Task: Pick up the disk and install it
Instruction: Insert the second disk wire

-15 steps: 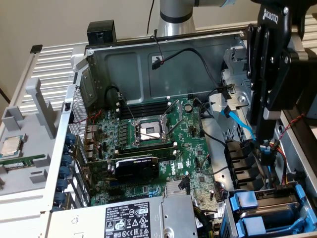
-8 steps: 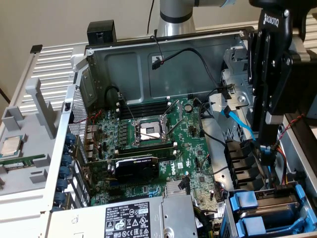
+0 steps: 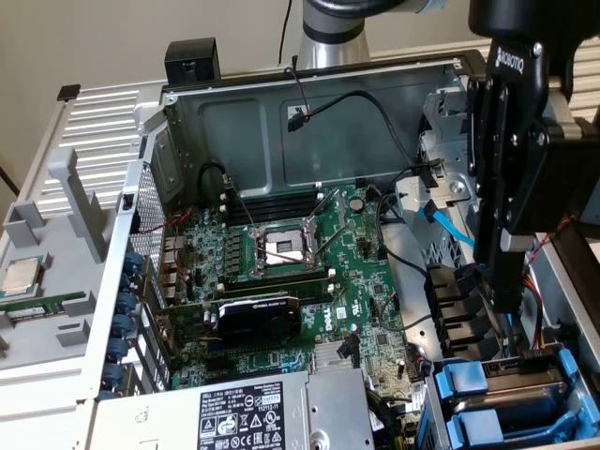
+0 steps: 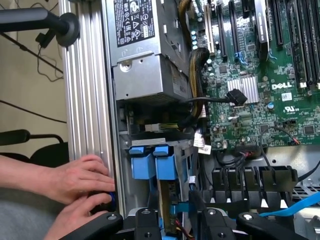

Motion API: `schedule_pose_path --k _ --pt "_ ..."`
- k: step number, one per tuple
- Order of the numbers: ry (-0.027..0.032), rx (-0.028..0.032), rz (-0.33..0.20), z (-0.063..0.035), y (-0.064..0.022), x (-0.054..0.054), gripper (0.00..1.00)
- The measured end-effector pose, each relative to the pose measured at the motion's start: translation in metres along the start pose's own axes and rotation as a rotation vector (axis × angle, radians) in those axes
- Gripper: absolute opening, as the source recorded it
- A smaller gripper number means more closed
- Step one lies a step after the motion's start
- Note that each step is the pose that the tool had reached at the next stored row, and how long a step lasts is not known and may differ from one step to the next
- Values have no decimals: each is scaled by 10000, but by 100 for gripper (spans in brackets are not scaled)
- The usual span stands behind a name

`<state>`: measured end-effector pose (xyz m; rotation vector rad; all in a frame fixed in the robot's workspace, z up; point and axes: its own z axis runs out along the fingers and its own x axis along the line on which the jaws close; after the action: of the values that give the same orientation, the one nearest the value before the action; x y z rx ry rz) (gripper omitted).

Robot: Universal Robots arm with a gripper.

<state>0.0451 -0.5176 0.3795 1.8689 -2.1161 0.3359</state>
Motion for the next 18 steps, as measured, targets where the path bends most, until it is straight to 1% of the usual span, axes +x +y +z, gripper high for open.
schedule_pose_path --k 9,15,18 --pt "153 16 11 79 -4 -13 37" --pt "290 32 21 102 -10 -23 37" --pt "374 41 27 113 -16 -28 37"
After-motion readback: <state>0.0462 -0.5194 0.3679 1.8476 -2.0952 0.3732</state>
